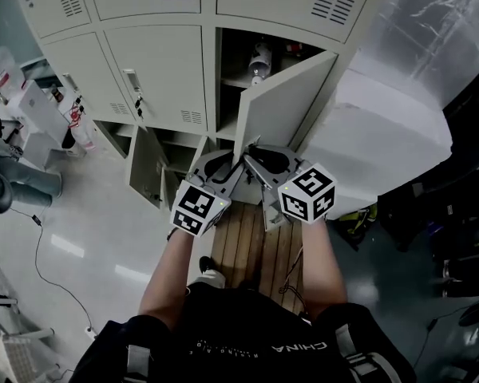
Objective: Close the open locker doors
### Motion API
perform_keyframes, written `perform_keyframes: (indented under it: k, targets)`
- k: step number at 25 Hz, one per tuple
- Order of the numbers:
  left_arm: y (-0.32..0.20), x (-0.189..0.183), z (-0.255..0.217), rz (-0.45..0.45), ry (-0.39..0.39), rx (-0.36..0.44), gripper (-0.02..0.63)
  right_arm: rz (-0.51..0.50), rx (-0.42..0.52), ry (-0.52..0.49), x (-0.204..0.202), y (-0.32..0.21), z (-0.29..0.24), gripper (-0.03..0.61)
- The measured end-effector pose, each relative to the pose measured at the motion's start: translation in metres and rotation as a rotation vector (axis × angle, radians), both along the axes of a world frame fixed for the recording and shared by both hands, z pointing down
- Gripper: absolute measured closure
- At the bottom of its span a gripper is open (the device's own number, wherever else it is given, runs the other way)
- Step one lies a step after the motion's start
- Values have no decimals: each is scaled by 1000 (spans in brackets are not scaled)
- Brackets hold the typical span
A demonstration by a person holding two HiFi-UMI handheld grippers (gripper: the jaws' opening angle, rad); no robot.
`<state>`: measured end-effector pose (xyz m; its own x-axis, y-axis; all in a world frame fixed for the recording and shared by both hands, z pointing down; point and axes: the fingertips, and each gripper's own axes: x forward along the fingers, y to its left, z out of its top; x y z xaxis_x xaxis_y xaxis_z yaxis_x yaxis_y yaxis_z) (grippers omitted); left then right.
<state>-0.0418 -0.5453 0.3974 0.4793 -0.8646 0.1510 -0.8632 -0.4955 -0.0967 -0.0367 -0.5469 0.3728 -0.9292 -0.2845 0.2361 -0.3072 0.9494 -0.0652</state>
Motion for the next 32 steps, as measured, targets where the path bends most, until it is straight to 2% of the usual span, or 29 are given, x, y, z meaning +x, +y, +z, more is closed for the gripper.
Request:
perform_keyframes:
  k: [9,17,21,32]
  targets:
    - [-23,-38,0,-2,-40,19,522,30,12,20,-35,-25,0,508]
    - [-30,-70,9,-14,-39,-1,522,134,37,34,-60,-49,-1,514]
    - [-37,-78,10,-3,-38,15,522,188,37,31,-71,-62,-1,515]
    - [-59,-99,28,43,-106,0,523,343,26,28,-95,-96,-1,517]
